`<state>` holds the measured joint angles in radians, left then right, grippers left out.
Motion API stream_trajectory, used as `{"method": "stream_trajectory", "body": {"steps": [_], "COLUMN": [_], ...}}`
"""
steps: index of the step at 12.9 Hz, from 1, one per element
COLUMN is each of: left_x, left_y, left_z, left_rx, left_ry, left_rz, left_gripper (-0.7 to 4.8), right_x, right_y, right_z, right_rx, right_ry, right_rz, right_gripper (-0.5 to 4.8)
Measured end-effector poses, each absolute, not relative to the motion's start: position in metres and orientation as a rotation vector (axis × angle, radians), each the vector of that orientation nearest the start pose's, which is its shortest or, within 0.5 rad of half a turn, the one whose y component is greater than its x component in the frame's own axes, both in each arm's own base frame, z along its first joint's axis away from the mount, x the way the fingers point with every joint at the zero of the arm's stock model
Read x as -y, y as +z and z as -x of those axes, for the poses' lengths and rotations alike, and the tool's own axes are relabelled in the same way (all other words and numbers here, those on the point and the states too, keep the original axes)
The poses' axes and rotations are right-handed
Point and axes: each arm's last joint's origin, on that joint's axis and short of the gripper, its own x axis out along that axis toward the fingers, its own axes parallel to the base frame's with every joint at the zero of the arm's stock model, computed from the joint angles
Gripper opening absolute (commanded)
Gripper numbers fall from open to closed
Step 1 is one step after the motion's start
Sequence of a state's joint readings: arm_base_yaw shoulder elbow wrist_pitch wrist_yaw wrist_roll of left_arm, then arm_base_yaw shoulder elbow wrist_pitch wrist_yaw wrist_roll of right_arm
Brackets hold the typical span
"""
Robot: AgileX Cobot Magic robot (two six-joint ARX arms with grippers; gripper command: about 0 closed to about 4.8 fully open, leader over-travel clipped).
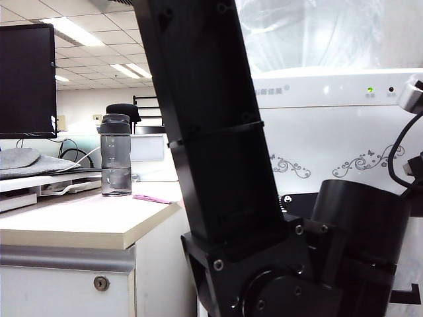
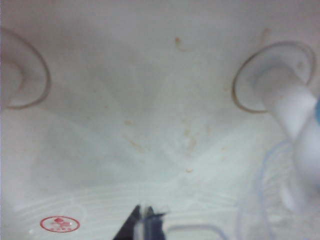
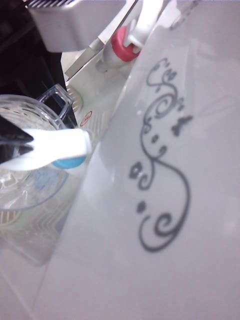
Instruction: Pick up the plastic mug from the left desk, go to the cold water outlet of the water dispenser, press the vertical switch to get some water, then put the mug back on the desk.
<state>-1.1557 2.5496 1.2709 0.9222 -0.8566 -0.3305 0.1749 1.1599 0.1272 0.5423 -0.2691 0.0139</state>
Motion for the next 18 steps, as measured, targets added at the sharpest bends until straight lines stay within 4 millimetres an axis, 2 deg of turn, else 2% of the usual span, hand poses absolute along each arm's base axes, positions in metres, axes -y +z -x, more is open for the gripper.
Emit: {"method": "stream_trajectory", "body": {"steps": [18], "left_x": [0.4014], "left_y": [0.0032], "left_z": [-0.2008], "left_rx": [-0.237], "left_ry": [-0.259], "left_rz": [0.025], "left_gripper": [-0.04], "right_x": [-0.0387], "right_y": [0.1189], "right_z": [-0.1746], "right_rx": [-0.494], "right_ry": [0.436], "right_rz": [-0.026], "right_gripper": [-0.01]}}
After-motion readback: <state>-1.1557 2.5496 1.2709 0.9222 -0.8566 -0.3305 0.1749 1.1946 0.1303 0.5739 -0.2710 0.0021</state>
